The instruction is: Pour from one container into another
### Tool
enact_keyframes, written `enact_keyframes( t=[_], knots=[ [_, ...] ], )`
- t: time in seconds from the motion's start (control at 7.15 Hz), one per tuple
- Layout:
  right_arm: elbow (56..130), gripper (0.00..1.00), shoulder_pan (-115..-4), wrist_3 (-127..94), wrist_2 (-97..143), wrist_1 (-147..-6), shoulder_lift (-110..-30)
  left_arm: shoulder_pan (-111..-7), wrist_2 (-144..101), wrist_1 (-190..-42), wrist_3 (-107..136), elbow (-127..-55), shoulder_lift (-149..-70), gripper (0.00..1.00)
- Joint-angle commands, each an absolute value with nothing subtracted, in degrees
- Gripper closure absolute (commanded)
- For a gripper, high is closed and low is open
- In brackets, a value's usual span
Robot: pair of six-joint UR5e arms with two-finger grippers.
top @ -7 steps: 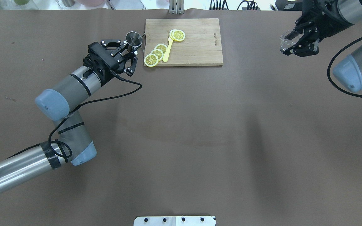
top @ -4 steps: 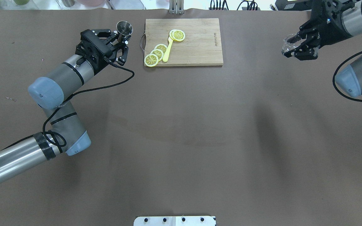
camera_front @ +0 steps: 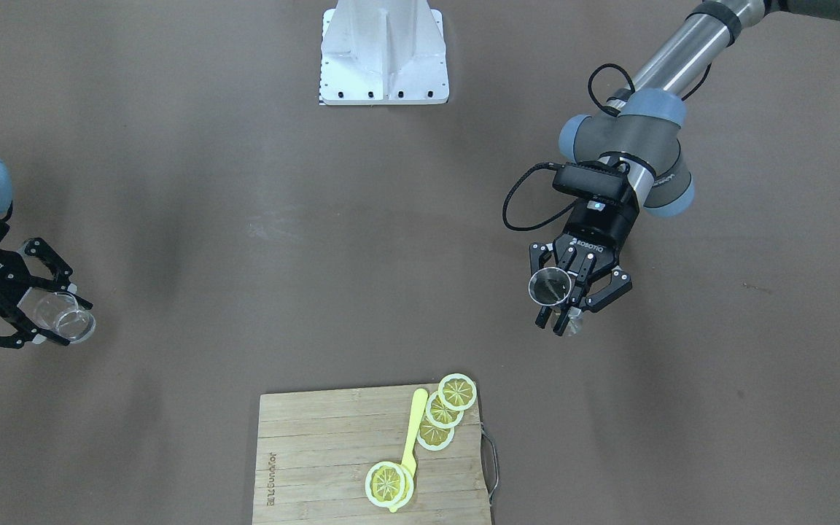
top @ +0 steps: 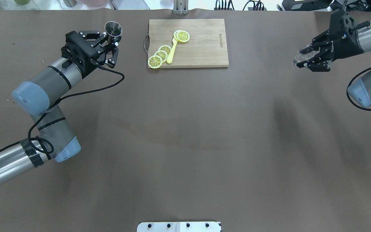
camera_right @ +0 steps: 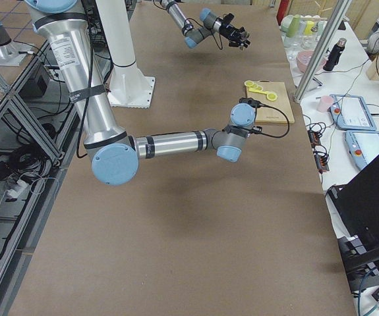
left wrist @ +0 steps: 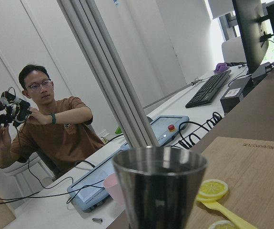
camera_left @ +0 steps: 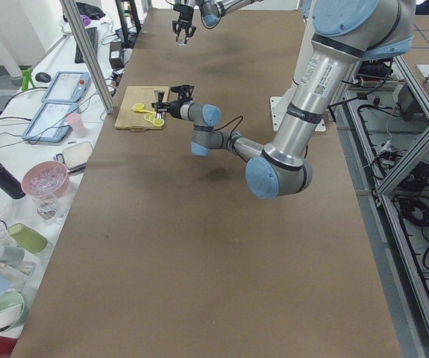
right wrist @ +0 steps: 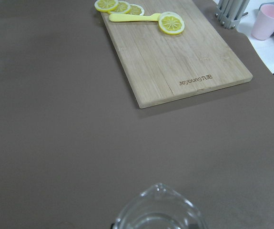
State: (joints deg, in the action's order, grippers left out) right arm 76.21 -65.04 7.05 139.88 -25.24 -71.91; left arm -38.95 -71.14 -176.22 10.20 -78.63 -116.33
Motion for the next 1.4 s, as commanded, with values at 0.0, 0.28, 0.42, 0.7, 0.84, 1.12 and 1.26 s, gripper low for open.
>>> enact_keyframes(
  t=[0.0, 0.28, 0.42, 0.7, 0.84, 1.12, 1.26],
  knots=[
    [73.8, 1.0, -65.0, 6.9, 145.3, -19.7, -74.0, -38.9, -70.8, -174.8, 13.9, -81.0, -114.0, 1.0],
    [69.7, 1.0, -65.0, 10.6, 148.7, -14.1, -74.4, -38.9, -70.8, -175.0, 17.3, -81.8, -109.7, 1.0],
    [67.9, 1.0, -65.0, 17.0, 149.7, -14.1, -74.4, -38.8, -68.7, -175.3, 19.0, -81.0, -109.5, 1.0],
    [66.2, 1.0, -64.2, 24.0, 150.2, -14.0, -74.0, -38.2, -64.5, -174.9, 27.5, -78.9, -109.1, 1.0],
    [65.6, 1.0, -63.8, 24.3, 149.8, -14.1, -73.5, -36.2, -58.9, -175.1, 30.1, -78.0, -107.5, 1.0],
    [65.2, 1.0, -62.8, 24.0, 147.4, -14.1, -73.2, -32.0, -51.7, -175.1, 37.0, -77.7, -105.8, 1.0],
    [65.2, 1.0, -61.9, 24.0, 146.3, -14.1, -72.9, -31.8, -51.4, -175.1, 38.0, -77.7, -104.6, 1.0]
  ],
)
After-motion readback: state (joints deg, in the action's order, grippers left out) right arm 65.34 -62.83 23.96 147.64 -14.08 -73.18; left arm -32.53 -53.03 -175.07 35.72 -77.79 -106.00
